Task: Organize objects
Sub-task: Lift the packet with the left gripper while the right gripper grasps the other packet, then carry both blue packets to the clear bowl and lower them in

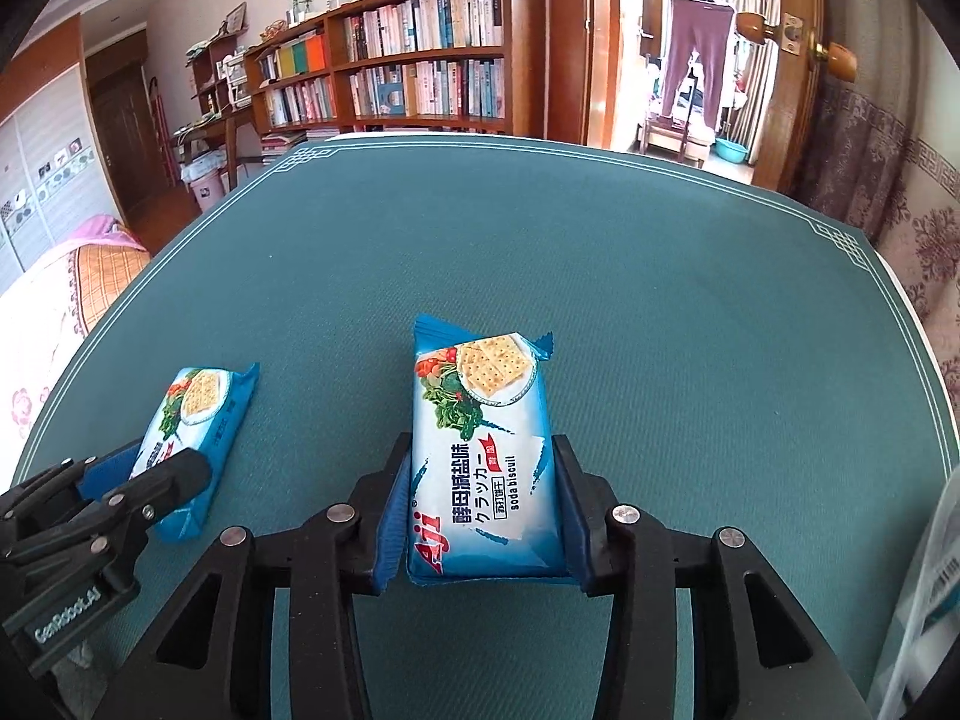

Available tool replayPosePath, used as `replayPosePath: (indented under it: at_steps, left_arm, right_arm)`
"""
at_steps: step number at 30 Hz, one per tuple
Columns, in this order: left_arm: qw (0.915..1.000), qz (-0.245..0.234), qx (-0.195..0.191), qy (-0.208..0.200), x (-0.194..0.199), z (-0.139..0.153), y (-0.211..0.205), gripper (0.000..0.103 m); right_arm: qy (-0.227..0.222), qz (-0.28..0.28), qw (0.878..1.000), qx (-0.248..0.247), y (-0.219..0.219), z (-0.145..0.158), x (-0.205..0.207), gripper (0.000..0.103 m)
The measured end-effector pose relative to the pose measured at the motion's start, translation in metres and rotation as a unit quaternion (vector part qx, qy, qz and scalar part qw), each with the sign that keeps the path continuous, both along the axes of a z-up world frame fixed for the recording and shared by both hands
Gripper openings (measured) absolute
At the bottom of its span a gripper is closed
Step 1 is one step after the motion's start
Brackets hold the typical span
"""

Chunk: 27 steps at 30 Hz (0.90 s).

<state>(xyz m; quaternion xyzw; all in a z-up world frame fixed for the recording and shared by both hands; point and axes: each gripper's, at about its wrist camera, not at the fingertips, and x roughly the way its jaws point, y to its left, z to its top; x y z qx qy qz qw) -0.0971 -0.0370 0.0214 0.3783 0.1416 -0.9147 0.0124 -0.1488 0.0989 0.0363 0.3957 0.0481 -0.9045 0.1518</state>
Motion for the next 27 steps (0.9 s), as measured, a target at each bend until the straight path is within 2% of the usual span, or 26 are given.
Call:
replayPosePath:
  at_steps: [8, 11, 18, 27]
  left_arm:
    - [0.9997, -0.022, 0.007, 0.008, 0.003, 0.005, 0.006, 0.043]
    - [0.9991, -0.037, 0.021, 0.004, 0.004, 0.005, 0.01, 0.043]
    - [0.9983, -0.059, 0.002, 0.004, 0.008, 0.008, 0.028, 0.043]
    - [0.9938, -0.109, -0.013, 0.018, 0.023, 0.022, 0.06, 0.043]
  right_arm:
    - [-0.001, -0.023, 0.999, -0.032, 0.028, 0.004, 0.059, 0.044]
    - [-0.001, -0.039, 0.998, -0.05, 0.042, 0.006, 0.081, 0.044]
    - [0.01, -0.076, 0.994, -0.072, 0.076, 0.016, 0.119, 0.044]
    - [0.032, -0.133, 0.987, -0.087, 0.13, 0.031, 0.148, 0.044]
